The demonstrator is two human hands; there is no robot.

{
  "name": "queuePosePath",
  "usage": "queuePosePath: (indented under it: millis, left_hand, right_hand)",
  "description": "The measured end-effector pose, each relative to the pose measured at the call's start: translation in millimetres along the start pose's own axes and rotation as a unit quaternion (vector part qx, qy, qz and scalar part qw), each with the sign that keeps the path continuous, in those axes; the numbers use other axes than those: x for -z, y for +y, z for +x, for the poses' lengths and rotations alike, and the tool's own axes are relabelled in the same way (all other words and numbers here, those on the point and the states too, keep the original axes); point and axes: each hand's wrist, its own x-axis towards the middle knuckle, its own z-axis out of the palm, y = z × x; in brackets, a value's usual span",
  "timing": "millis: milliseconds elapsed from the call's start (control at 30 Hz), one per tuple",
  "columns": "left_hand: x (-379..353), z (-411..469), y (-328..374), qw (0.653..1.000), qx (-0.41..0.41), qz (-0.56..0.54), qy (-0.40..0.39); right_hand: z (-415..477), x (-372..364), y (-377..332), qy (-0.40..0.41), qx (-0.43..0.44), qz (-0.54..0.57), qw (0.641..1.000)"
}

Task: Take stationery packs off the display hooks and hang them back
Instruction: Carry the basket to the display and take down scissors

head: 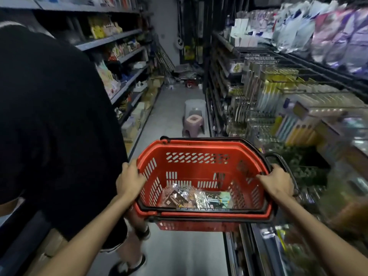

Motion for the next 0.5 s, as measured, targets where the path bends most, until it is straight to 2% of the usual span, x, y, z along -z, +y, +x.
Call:
queuePosePath:
  millis: [500]
  left_hand:
    - [-111.5,325.2,44.3,0.997,0.076,-0.028,0.005]
  right_hand:
    - [301.7,-138.3,-174.6,-0.034,0.007,-0.029,0.999]
